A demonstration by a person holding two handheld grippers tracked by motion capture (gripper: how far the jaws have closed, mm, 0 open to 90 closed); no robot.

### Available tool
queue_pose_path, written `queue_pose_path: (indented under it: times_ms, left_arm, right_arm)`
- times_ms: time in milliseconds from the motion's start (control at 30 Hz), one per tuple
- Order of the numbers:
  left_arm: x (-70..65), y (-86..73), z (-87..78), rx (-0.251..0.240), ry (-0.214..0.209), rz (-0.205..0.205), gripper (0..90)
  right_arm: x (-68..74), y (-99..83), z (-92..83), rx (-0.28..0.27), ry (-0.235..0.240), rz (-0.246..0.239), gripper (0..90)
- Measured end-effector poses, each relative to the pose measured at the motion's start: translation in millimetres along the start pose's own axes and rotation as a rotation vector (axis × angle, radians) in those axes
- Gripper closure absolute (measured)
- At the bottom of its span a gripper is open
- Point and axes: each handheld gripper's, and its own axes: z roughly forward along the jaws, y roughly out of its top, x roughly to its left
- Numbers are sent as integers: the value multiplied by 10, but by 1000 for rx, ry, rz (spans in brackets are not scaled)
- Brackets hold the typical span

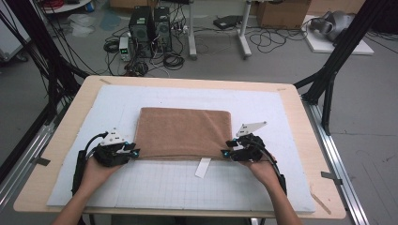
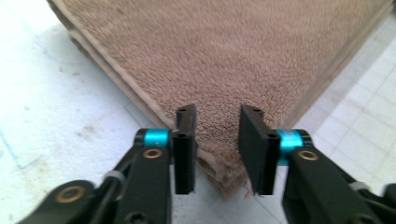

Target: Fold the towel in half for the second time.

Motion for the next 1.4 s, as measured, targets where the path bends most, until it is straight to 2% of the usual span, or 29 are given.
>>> queue_pose_path:
  times_ms: [200,300,567,1100,1400]
  left_arm:
    - [15,15,-37,-40,-4,-23,514]
    - [5,24,-47,-45,-2,-23,462]
    - [-49,34,-123,-76,-2,-33,346]
    - [-111,12,-239,-83,-14,-23,284]
    - [-127,-70,-331,-97,-8,-31,273]
  right_arm:
    - [-51,-4,-39,-40,-57,42,337]
    - [-57,-7,-67,-56,-72,59,294]
    - [-2,4,-135,-79,-89,60,212]
    - [119,-50,-310,-105,-102,47,193]
    - [175,-189,-453,-133,-124,55,175]
